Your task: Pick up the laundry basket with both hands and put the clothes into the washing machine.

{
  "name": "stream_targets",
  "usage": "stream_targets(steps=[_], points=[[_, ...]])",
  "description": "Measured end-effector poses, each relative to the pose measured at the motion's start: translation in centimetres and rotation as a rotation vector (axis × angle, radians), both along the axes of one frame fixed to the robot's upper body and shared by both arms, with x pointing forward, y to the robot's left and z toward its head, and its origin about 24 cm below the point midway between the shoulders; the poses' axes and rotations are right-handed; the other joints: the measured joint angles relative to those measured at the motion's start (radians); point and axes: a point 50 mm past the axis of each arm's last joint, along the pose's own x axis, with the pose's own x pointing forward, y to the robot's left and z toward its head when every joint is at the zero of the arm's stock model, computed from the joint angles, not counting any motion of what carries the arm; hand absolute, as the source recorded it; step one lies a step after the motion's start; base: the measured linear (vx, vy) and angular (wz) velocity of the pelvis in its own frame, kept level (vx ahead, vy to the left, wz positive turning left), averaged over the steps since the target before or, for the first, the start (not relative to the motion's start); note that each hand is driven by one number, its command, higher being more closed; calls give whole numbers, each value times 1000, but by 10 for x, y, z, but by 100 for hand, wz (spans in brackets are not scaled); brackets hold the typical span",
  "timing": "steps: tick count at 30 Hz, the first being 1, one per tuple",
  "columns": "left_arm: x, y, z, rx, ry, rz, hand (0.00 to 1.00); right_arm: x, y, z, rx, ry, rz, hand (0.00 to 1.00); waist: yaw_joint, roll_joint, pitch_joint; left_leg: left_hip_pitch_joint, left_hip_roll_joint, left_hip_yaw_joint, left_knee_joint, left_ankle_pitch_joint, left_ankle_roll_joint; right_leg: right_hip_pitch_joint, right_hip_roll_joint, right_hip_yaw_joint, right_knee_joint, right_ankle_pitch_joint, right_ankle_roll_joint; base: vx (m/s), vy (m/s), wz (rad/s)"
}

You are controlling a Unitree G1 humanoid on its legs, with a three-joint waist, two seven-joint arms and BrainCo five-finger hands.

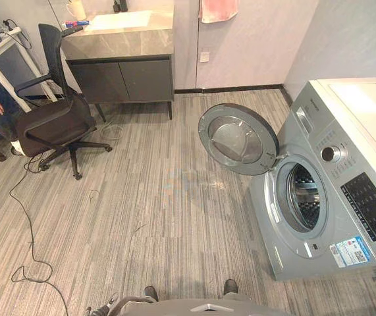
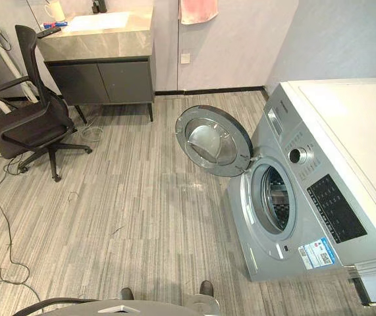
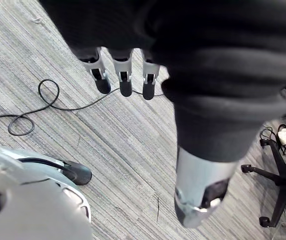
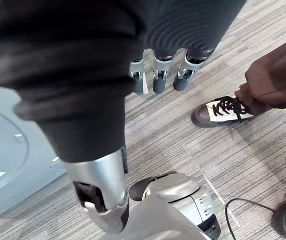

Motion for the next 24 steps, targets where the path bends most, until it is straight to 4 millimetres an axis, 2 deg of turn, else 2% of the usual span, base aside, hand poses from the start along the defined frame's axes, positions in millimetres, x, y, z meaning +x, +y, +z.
stream_targets(steps=[7, 24], points=[[-1, 2, -2, -12, 19, -61, 0, -8, 5, -3, 35, 55, 34, 0, 3, -5, -1, 11, 0, -2, 0, -2, 0, 20, 1, -6, -16, -1, 1, 29, -5, 0], [1, 8, -1, 3, 25, -82, 0, -3, 9, -4, 34, 56, 98, 0, 3, -26, 7, 14, -1, -12, 0, -8, -1, 29, 2, -15, -21, -7, 3, 0, 0, 0]])
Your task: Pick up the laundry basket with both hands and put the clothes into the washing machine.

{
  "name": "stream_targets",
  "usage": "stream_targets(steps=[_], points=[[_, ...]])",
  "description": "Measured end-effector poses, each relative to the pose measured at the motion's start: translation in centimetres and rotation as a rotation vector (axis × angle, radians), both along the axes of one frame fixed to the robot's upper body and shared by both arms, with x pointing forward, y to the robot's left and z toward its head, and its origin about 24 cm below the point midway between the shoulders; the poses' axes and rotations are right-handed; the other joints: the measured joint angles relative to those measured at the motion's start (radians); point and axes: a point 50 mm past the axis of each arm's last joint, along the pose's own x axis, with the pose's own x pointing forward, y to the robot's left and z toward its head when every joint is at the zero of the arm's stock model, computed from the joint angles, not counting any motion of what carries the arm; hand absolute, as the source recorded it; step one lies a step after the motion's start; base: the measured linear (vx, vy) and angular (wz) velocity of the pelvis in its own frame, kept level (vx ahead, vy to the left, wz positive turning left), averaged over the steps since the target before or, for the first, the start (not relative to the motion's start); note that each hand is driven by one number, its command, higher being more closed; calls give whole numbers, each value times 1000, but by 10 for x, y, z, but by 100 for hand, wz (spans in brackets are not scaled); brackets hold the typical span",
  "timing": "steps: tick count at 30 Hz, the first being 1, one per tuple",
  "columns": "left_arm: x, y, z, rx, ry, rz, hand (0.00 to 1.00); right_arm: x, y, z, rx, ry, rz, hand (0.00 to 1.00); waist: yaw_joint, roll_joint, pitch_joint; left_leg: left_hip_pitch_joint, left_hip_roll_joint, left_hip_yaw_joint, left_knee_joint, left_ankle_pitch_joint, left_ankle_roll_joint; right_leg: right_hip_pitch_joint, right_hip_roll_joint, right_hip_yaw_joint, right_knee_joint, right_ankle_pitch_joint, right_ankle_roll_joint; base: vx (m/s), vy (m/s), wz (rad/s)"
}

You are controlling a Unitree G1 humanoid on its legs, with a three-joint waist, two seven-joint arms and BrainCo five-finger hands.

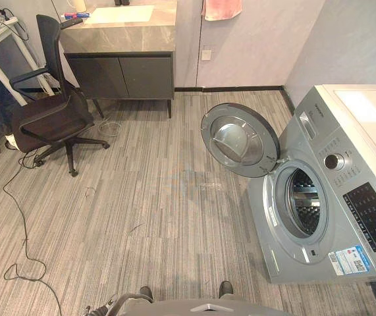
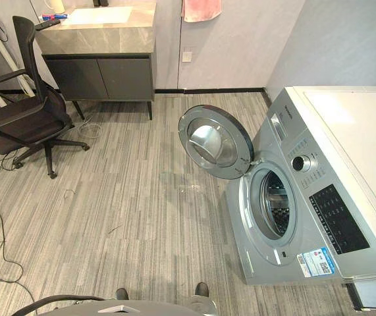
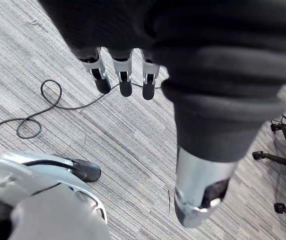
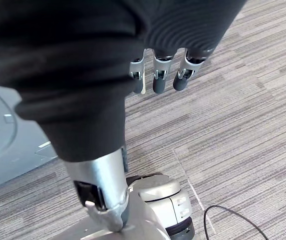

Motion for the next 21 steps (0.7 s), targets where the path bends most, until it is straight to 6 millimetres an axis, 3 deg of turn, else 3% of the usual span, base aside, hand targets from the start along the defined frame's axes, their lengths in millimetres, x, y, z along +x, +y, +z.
stream_targets(steps=[4, 9, 12, 13, 15, 16, 18, 20, 21], points=[[0, 0, -1, -2, 5, 1, 0, 0, 0, 0, 6, -14, -22, 0, -1, -3, 2, 1, -1, 12, 0, -7, -2, -5, 0, 11, 1, -3, 3, 0, 0, -7], [9, 3, 0, -7, -21, -13, 0, -1, -1, 0, 44, -78, -181, 0, -3, -12, 8, 6, -1, 7, 0, -14, -2, -12, -3, 8, 36, -33, 4, 9, 1, 5], [27, 9, 3, -1, -64, -35, 0, 7, 1, -1, 75, -152, -272, 0, -7, -37, 30, -5, -4, -6, 43, -47, 4, -49, -23, 8, 155, -110, 10, 58, 13, 16], [40, 14, 6, 13, -95, -47, 0, 18, 6, -1, 100, -200, -306, 0, -8, -55, 65, -34, -2, -11, 142, -91, 8, -67, -42, 15, 225, -149, 15, 8, 16, 8], [57, 16, 10, 22, -137, -58, 0, 33, 9, 0, 118, -270, -346, 0, -7, -67, 100, -134, 33, -12, 358, -201, 10, -124, -50, 33, 334, -173, 19, -5, 16, -12], [72, 14, 14, 23, -180, -68, 0, 44, 6, 3, 115, -319, -348, 0, -10, -41, 123, -211, 85, -2, 512, -271, 10, -161, -24, 59, 377, -172, 18, -44, 84, -51], [88, 17, 20, 36, -229, -76, 0, 59, 9, 7, 121, -391, -362, 0, -4, -36, 172, -262, 160, 46, 653, -345, 19, -211, 20, 107, 400, -166, 18, -86, 129, -90], [103, 17, 26, 43, -272, -87, 0, 67, 9, 10, 120, -436, -371, 0, 2, -35, 201, -302, 231, 112, 731, -392, 28, -263, 68, 161, 367, -98, 21, -154, 150, -141], [114, 18, 31, 55, -306, -118, 0, 70, 10, 12, 123, -457, -386, 0, 1, -36, 200, -322, 284, 185, 755, -413, 41, -299, 101, 166, 280, 9, 20, -217, 164, -165]])
